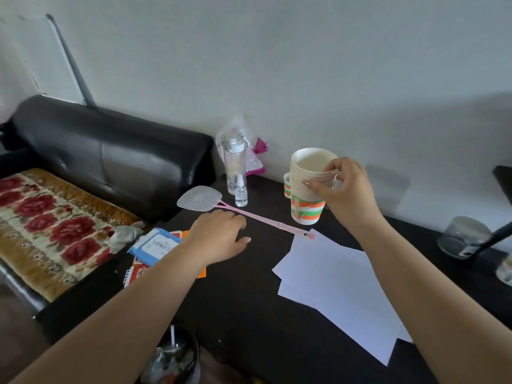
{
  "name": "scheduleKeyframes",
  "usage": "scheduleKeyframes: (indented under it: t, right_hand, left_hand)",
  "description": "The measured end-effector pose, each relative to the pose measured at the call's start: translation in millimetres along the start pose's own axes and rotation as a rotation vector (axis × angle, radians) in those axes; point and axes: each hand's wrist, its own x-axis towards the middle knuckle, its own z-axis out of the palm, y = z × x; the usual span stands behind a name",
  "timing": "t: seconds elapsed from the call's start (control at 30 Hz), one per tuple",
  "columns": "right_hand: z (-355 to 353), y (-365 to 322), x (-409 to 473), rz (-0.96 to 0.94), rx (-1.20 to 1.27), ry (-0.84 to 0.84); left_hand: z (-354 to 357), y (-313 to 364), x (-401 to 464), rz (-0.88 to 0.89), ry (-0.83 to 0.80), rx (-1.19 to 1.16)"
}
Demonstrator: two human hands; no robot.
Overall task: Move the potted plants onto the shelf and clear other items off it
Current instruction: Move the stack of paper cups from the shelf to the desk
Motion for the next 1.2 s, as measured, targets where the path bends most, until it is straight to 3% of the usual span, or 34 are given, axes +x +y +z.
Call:
scheduleKeyframes:
  t: [0.37,0.87,1.03,1.2]
  right_hand:
    - [95.7,46.3,100.7,0.122,-0.013,-0.015]
    - [235.4,118.7,206.2,0.243,-0.321,-0.092]
    - [258.7,140.4,227.3,0.242,-0.531,-0.116]
    - [272.0,165.6,241.5,0.254,-0.652,-0.133]
  left_hand:
    - [46.6,-46.9,119.1,0.076,-0.040,-0.009]
    - [138.1,-114.7,259.7,0.268,-0.141,-0.064]
    - [159.1,-107.7,279.2,0.371,-0.199,0.038]
    - [183.7,-93.7,291.7,0.444,-0.234,-0.041]
